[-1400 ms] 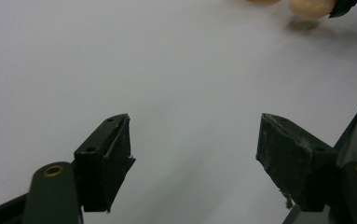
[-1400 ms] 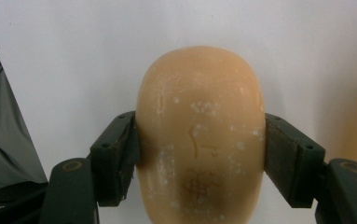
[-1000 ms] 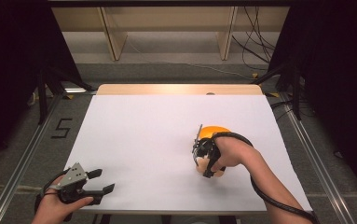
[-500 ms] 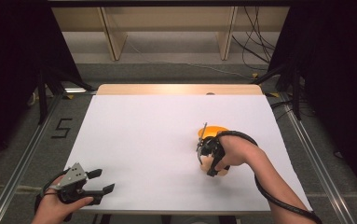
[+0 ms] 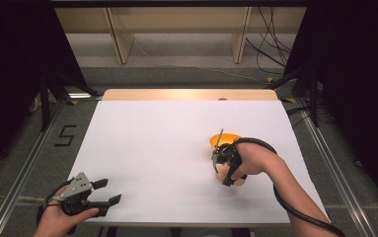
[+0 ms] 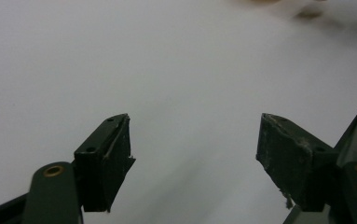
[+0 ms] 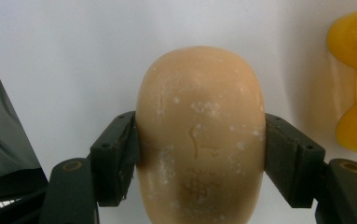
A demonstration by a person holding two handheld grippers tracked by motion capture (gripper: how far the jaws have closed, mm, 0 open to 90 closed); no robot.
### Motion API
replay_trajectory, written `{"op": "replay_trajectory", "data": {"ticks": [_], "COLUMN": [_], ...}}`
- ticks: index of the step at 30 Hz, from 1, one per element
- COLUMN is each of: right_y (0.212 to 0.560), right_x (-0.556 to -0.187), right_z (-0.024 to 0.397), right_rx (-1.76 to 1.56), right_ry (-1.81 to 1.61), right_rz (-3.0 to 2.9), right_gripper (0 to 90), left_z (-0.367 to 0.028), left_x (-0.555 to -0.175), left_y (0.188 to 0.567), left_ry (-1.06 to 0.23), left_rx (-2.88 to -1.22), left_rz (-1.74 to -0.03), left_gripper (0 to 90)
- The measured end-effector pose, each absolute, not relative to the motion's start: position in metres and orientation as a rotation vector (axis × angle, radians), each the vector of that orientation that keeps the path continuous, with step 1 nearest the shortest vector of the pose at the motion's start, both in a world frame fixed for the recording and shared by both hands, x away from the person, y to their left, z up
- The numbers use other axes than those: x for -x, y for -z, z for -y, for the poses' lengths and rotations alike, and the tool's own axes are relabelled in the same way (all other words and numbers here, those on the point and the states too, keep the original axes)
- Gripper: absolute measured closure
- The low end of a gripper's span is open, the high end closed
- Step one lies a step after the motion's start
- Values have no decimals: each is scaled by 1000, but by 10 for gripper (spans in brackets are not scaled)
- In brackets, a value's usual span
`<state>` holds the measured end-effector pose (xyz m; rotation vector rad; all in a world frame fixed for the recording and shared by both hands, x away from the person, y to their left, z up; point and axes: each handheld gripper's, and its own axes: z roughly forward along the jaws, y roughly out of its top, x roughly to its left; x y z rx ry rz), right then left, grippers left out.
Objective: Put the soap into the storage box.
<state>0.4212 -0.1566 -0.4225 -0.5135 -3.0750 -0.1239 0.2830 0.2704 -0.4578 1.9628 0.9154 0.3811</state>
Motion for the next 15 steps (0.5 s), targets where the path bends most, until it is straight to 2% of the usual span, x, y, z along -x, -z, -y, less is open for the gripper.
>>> {"op": "replay_trajectory", "data": {"ticks": [15], "right_y": [420], "right_x": [-423], "right_z": [170], "right_rx": [589], "right_ry": [116], "right_rz": [3064], "right_gripper": [334], "left_z": [-272], "left_x": [-283], "left_y": [457], "left_ry": [-404], "left_rx": [-1978], "left_rz": [-901], "left_gripper": [258]}}
